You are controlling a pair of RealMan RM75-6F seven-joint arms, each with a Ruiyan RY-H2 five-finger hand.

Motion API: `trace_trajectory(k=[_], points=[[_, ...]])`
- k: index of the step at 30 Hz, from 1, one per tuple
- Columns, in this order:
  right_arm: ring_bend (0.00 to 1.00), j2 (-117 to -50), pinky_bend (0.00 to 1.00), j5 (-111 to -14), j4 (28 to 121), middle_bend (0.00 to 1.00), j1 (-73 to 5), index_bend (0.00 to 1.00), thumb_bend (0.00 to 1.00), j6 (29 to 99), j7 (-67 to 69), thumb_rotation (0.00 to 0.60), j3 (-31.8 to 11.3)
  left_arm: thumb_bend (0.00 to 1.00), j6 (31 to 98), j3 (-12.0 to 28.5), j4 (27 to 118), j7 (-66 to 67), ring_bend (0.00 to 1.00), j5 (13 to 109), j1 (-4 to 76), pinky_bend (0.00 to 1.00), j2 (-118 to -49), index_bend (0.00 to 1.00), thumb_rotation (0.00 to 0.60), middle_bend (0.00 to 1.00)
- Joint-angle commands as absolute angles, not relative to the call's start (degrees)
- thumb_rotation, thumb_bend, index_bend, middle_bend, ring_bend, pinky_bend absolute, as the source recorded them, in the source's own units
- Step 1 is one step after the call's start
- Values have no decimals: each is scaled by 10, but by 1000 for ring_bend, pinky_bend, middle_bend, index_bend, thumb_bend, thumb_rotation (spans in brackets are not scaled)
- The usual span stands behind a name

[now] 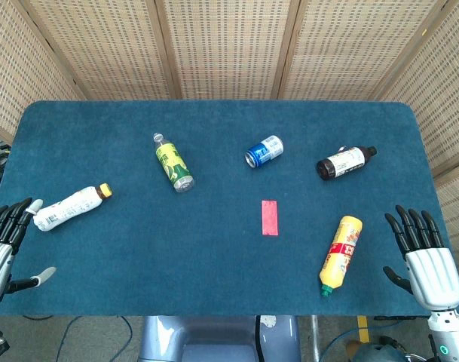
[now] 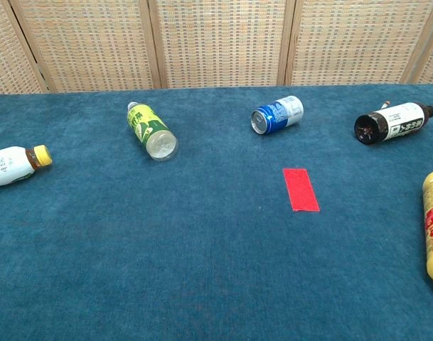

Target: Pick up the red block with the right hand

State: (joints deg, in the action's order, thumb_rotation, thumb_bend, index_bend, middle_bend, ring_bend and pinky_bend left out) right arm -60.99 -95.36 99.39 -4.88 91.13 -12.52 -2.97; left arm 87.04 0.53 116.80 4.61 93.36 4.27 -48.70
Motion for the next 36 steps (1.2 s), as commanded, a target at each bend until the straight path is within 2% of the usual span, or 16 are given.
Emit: trace_trajectory(k=[1, 7, 10, 15, 19, 24, 26, 27, 31, 36], points=[[0, -611, 0, -951, 993, 0, -49, 0, 0, 907, -127, 600, -29, 0, 868, 6, 1169, 46, 0, 929, 44, 0, -486, 0, 600, 0], [0, -612, 0, -950, 997, 0, -63, 0, 0, 881, -121, 600, -31, 0, 877, 9, 1162, 14, 0, 939, 44, 0, -482, 0, 600, 0], [0, -602, 0, -942, 1012, 0, -94, 0, 0, 839, -129, 600, -45, 0, 876, 12, 1157, 7, 0, 937, 46, 0, -481, 0, 600, 0], [0, -601, 0, -905, 1048, 0, -204, 25, 0, 692, -112, 600, -91, 0, 850, 17, 1153, 11, 0, 906, 58, 0, -485, 0, 600, 0], [0, -617, 0, -871, 1048, 0, -260, 79, 0, 618, -94, 600, -113, 0, 840, 21, 1152, 16, 0, 890, 63, 0, -488, 0, 600, 0], [0, -670, 0, -827, 1000, 0, -330, 0, 0, 543, -119, 600, -138, 0, 826, 26, 1150, 21, 0, 869, 71, 0, -492, 0, 600, 0], [0, -720, 0, -773, 953, 0, -382, 0, 0, 473, -139, 600, -147, 0, 816, 32, 1148, 24, 0, 851, 77, 0, -494, 0, 600, 0], [0, -736, 0, -753, 936, 0, -395, 0, 0, 460, -151, 600, -150, 0, 813, 34, 1147, 26, 0, 846, 79, 0, -495, 0, 600, 0], [0, -793, 0, -687, 890, 0, -427, 0, 0, 440, -183, 600, -152, 0, 800, 40, 1146, 28, 0, 826, 88, 0, -495, 0, 600, 0], [0, -832, 0, -646, 852, 0, -450, 0, 0, 435, -219, 600, -138, 0, 791, 43, 1145, 36, 0, 815, 94, 0, -498, 0, 600, 0]])
